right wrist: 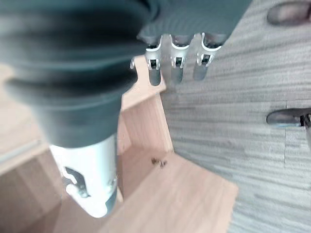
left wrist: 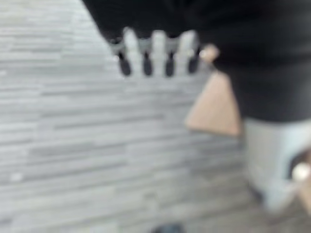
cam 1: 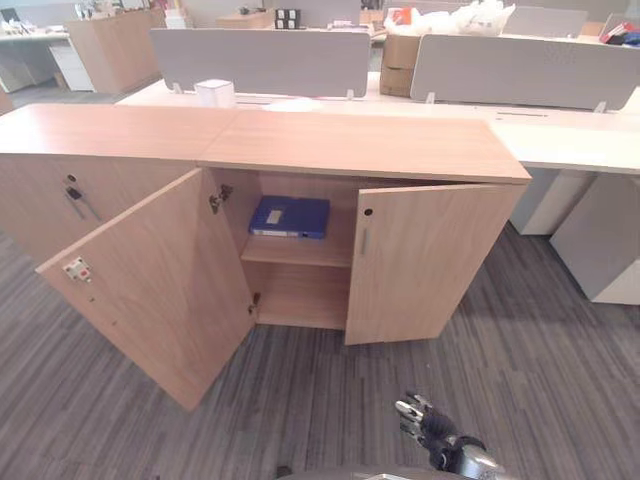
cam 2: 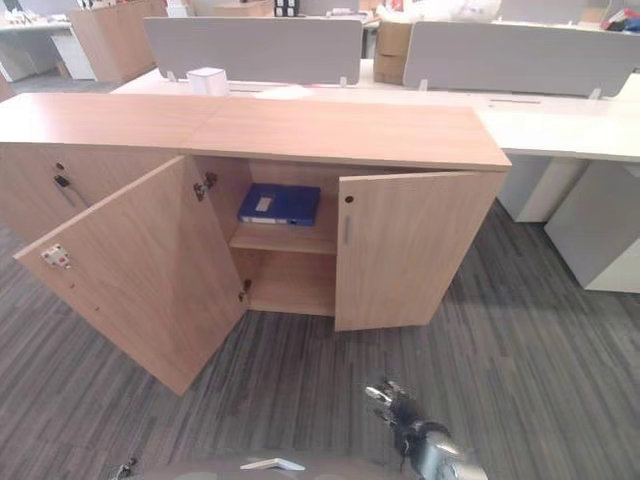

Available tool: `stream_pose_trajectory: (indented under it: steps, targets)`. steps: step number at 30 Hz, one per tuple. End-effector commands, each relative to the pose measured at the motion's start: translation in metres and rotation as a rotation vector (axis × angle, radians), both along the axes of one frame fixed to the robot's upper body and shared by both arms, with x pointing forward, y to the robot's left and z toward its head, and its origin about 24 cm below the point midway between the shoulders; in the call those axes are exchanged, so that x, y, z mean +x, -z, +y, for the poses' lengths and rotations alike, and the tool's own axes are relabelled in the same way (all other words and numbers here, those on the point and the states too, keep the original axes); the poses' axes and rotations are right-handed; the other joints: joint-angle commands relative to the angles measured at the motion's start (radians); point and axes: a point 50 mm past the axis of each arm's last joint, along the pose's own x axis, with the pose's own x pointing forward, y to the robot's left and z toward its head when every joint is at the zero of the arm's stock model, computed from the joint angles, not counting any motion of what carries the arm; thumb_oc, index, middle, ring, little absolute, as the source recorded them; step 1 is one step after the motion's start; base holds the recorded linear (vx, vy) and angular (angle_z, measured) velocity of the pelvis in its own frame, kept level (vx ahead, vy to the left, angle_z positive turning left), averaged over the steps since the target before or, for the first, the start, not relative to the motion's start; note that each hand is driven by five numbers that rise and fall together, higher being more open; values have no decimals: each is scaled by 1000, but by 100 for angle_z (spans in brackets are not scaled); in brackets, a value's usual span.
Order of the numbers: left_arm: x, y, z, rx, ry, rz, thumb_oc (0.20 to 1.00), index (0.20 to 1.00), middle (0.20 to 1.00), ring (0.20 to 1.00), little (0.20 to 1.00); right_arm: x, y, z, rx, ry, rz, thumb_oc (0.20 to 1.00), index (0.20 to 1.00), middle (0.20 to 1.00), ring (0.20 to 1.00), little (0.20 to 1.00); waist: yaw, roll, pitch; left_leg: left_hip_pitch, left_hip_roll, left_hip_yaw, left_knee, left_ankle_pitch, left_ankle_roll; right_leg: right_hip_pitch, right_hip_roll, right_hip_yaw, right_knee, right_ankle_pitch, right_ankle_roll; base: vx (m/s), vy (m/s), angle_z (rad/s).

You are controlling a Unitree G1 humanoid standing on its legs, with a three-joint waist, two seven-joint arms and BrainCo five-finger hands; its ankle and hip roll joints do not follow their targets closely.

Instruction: Put the empty folder in the office cabinet

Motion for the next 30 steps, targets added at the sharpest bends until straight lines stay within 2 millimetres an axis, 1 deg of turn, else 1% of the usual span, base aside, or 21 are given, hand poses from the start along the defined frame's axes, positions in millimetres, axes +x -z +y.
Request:
stream_pose_trajectory:
  steps: [1, 4, 5, 6, 7, 9, 12, 14, 15, 16, 19, 20, 21, 22, 23, 24, 26, 27, 28, 29, 30]
  targets:
    - [35, -5, 8, 32, -1, -65, 1000, 1000, 1000, 1000, 1000, 10, 11, -14, -182, 26, 78, 1000, 1000, 1000, 1000, 1000, -15, -14, 45, 68, -40, 4, 1, -74, 8, 59, -26, 20, 12, -73, 49, 7, -32, 2]
    - [41, -4, 5, 15, -37, -59, 1000, 1000, 1000, 1000, 1000, -34, 31, -41, -349, 104, 365, 1000, 1000, 1000, 1000, 1000, -29, -16, 37, 71, -38, -5, 1, -76, 12, 65, -22, 20, 13, -79, 45, 20, -38, -2]
    - [42, -4, 5, 15, -36, -60, 1000, 1000, 1000, 1000, 1000, -34, 31, -41, -349, 105, 364, 1000, 1000, 1000, 1000, 1000, -28, -16, 39, 71, -37, -5, 1, -77, 12, 66, -22, 19, 13, -79, 45, 22, -34, 4]
    - [43, -4, 6, 13, -58, -60, 1000, 1000, 1000, 1000, 1000, -47, 33, -49, -393, 119, 441, 1000, 1000, 1000, 1000, 1000, -33, -16, 37, 72, -37, -8, 1, -77, 13, 68, -20, 19, 15, -81, 43, 39, -58, 7]
    - [41, -5, 14, 27, -118, -46, 1000, 1000, 1000, 1000, 1000, -76, 33, -69, -493, 127, 590, 1000, 1000, 1000, 1000, 1000, -42, -16, 32, 76, -34, -17, 1, -79, 14, 76, -18, 15, 19, -88, 41, 51, -77, 6]
    - [35, -6, 22, 42, -170, -36, 1000, 1000, 1000, 1000, 1000, -99, 31, -81, -557, 100, 697, 1000, 1000, 1000, 1000, 1000, -49, -13, 28, 77, -30, -25, 1, -80, 14, 77, -14, 11, 29, -98, 39, 33, -62, 9]
    - [27, -13, 44, 89, -300, -57, 1000, 1000, 1000, 1000, 1000, -125, 24, -102, -608, 162, 809, 1000, 1000, 1000, 1000, 1000, -56, -15, 53, 58, -22, -42, 30, -71, 15, 65, -11, 23, 66, -118, 25, -36, -28, 5]
    - [32, -21, 60, 119, -363, -110, 1000, 1000, 1000, 1000, 1000, -132, 20, -110, -618, 209, 833, 1000, 1000, 1000, 1000, 1000, -53, -28, 95, -20, -7, -36, 150, -80, 0, 53, -23, 17, 85, -126, 15, -159, 13, 10]
    - [40, -25, 65, 130, -375, -147, 1000, 1000, 1000, 1000, 1000, -135, 19, -113, -624, 220, 841, 1000, 1000, 1000, 1000, 1000, -54, -35, 111, -71, 15, -35, 200, -71, -20, 45, -32, 0, 91, -128, 17, -133, 105, 23]
    - [40, -28, 70, 143, -392, -159, 1000, 1000, 1000, 1000, 1000, -139, 18, -115, -622, 223, 856, 1000, 1000, 1000, 1000, 1000, -57, -37, 116, -85, 42, -33, 205, -59, -27, 41, -43, -2, 89, -127, 23, -46, 172, 44]
    - [27, -33, 85, 195, -455, -171, 1000, 1000, 1000, 1000, 1000, -139, 19, -113, -604, 236, 842, 1000, 1000, 1000, 1000, 1000, -57, -40, 113, -83, 111, -68, 165, -21, -47, 28, -71, 23, 87, -119, 44, 73, 261, 30]
    - [17, -53, 122, 251, -545, -203, 1000, 1000, 1000, 1000, 1000, -138, 18, -118, -581, 290, 827, 1000, 1000, 1000, 1000, 1000, -51, -29, 113, -72, 129, -83, 128, 0, -61, 25, -80, 35, 90, -118, 56, 79, 348, -15]
    - [26, -62, 131, 300, -513, -239, 1000, 1000, 1000, 1000, 1000, -140, 17, -120, -582, 305, 826, 1000, 1000, 1000, 1000, 1000, -49, -14, 116, -84, 132, -105, 108, 14, -67, 23, -92, 40, 92, -115, 65, 72, 377, -15]
    - [37, -65, 129, 297, -464, -282, 1000, 1000, 1000, 1000, 1000, -134, 20, -114, -565, 294, 802, 1000, 1000, 1000, 1000, 1000, -53, 0, 109, -63, 132, -117, 61, 3, -68, 19, -97, 49, 96, -116, 73, 47, 254, -2]
    - [36, -64, 129, 298, -464, -281, 1000, 1000, 1000, 1000, 1000, -135, 20, -114, -565, 293, 802, 1000, 1000, 1000, 1000, 1000, -52, 0, 109, -58, 133, -115, 55, 5, -69, 20, -97, 50, 97, -117, 73, 90, 402, -6]
    - [46, -72, 130, 313, -413, -348, 1000, 1000, 1000, 1000, 1000, -145, 21, -108, -524, 333, 832, 1000, 1000, 1000, 1000, 1000, -57, 23, 94, -36, 106, -111, 1, -11, -70, 20, -131, 46, 81, -96, 98, 70, 491, -9]
    - [43, -75, 131, 327, -446, -382, 1000, 1000, 1000, 1000, 1000, -137, 19, -115, -513, 394, 817, 1000, 1000, 1000, 1000, 1000, -62, 35, 89, -21, 33, -103, 1, -50, -39, -11, -203, 60, 85, -40, 124, 51, 520, -5]
    - [43, -75, 130, 327, -446, -382, 1000, 1000, 1000, 1000, 1000, -137, 19, -115, -514, 394, 817, 1000, 1000, 1000, 1000, 1000, -61, 33, 89, -20, 30, -101, 1, -51, -37, -12, -207, 63, 85, -40, 127, 22, 329, -13]
    - [46, -79, 134, 342, -451, -403, 1000, 1000, 1000, 1000, 1000, -131, 20, -115, -507, 416, 791, 1000, 1000, 1000, 1000, 1000, -61, 37, 94, -13, 5, -89, 1, -58, -22, -25, -228, 74, 92, -28, 132, -16, 415, -5]
    - [78, -103, 142, 386, -399, -540, 1000, 1000, 1000, 1000, 1000, -120, 24, -103, -471, 385, 761, 1000, 1000, 1000, 1000, 1000, -66, 45, 116, 1, -22, -76, 1, -66, 5, -57, -212, 121, 185, -55, 93, -26, 467, -1]
    - [85, -111, 144, 400, -383, -582, 1000, 1000, 1000, 1000, 1000, -118, 26, -97, -452, 384, 756, 1000, 1000, 1000, 1000, 1000, -63, 48, 120, 5, -28, -76, 1, -68, 12, -69, -183, 145, 214, -69, 82, -41, 400, -9]
